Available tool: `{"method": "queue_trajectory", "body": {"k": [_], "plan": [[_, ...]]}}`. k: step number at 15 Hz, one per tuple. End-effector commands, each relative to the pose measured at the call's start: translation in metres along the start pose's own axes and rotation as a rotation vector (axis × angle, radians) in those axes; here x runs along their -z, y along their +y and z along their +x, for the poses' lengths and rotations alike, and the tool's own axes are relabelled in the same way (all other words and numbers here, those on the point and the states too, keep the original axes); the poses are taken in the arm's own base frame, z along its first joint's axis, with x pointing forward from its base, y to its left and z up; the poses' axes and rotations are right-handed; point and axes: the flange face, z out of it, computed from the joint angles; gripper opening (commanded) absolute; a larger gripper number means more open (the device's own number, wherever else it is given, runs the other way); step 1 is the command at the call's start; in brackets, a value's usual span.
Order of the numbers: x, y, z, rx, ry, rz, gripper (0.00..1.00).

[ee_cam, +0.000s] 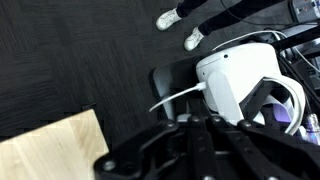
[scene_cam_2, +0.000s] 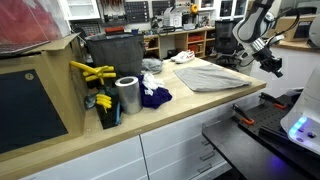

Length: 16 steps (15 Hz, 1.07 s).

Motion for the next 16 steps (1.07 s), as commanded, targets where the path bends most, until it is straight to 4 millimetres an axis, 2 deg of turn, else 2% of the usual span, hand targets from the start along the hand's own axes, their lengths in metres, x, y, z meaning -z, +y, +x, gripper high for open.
{"method": "queue_trajectory", "body": {"k": [1,3,4,6,9,11,13,16], "plan": [[0.008,-0.015,-0.011,-0.097,0.083,-0.067,0.0],[0.012,-0.015,-0.013,-0.168,0.151,-0.111,0.0],[0.065,0.008,0.012,-0.188,0.189,-0.136,0.0],[0.102,0.016,0.027,-0.243,0.314,-0.169,0.0],[0.175,0.037,0.053,-0.333,0.432,-0.284,0.0],[0.211,0.048,0.063,-0.414,0.481,-0.362,0.0],[0.233,0.058,0.076,-0.515,0.522,-0.402,0.0],[0.245,0.073,0.099,-0.685,0.567,-0.396,0.0]]}}
